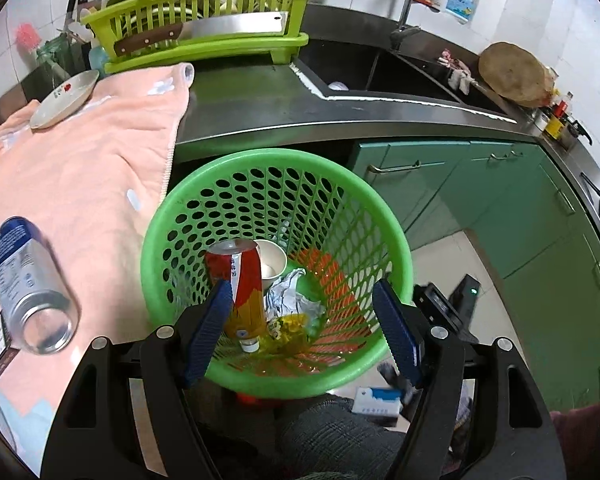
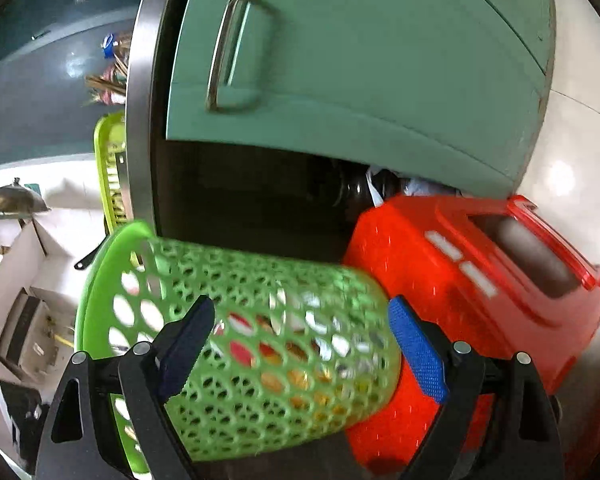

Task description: Collect trash

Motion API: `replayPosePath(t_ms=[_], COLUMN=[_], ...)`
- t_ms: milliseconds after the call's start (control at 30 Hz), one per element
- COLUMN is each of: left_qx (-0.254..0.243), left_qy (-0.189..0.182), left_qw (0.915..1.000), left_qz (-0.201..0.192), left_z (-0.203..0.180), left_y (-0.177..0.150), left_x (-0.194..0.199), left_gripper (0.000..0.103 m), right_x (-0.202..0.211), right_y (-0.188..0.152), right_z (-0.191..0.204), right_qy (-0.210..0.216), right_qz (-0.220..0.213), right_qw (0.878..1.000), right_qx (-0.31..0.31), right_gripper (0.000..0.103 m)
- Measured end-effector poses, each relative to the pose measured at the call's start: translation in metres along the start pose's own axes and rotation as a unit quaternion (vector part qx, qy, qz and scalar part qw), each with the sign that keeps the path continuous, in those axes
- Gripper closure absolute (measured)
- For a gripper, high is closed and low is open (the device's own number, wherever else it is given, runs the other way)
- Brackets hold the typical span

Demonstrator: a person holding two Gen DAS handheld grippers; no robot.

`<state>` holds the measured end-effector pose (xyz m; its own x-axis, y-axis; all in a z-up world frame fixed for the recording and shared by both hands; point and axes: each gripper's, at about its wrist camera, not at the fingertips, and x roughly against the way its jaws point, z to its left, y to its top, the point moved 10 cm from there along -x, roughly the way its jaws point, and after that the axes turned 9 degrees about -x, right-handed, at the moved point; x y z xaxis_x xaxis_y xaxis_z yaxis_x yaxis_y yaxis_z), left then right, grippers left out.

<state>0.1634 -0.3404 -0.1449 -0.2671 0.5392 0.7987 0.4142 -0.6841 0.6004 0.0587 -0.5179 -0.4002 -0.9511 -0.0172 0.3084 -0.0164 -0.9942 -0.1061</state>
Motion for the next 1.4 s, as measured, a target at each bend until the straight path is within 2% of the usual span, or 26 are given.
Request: replayPosePath(t_ms=[133,200,367,500,600,900,1033,1167,1400], left_qx=[-0.005,-0.004,0.002,0.005,0.004,0.001,0.001,0.008,0.016], left_qy=[0.007,0.007,0.015,0.016,0.016,0.003,0.005,0.006,0.006], left_qw=[0.9998,0.9997,0.9995,0.9997,0.9997,0.9998,0.9998,0.9997,0.9995], left_qz=[-0.017,-0.022,-0.027,-0.019,-0.017,-0.020,-0.018,-0.021,-0.025], left_z=[-0.001,0.000,0.007,0.011,0.012,0.011,0.015,0.021,0.024], left_y=[-0.003,-0.004,-0.007,-0.011,-0.012,-0.012,-0.013,-0.013,-0.015], left_x=[0.020,0.026,0.032,0.028,0.027,0.024,0.024,0.027,0.030], left_gripper=[0.031,0.031,0.031,0.031,0.031,0.031,0.031,0.031,0.031], right_x=[-0.014,-0.015,-0.017,-0.015,-0.014,-0.029,-0.047,-0.047,-0.056], right_y=[0.004,0.008,0.032,0.056,0.065,0.072,0.062,0.069,0.072], right_z=[-0.037,-0.048,-0.036,-0.036,-0.046,-0.050,-0.045,-0.060,-0.067], right_qy=[-0.012,-0.012,0.002,-0.016,-0.021,-0.020,-0.038,-0.037,-0.043], right_qz=[0.003,-0.009,-0.054,-0.107,-0.130,-0.149,-0.139,-0.147,-0.162], right_qw=[0.997,0.994,0.994,0.991,0.987,0.983,0.987,0.982,0.979], right_qx=[-0.083,-0.112,-0.100,-0.080,-0.093,-0.107,-0.078,-0.115,-0.115], right_gripper=[0.017,0.017,0.018,0.017,0.017,0.017,0.017,0.017,0.017])
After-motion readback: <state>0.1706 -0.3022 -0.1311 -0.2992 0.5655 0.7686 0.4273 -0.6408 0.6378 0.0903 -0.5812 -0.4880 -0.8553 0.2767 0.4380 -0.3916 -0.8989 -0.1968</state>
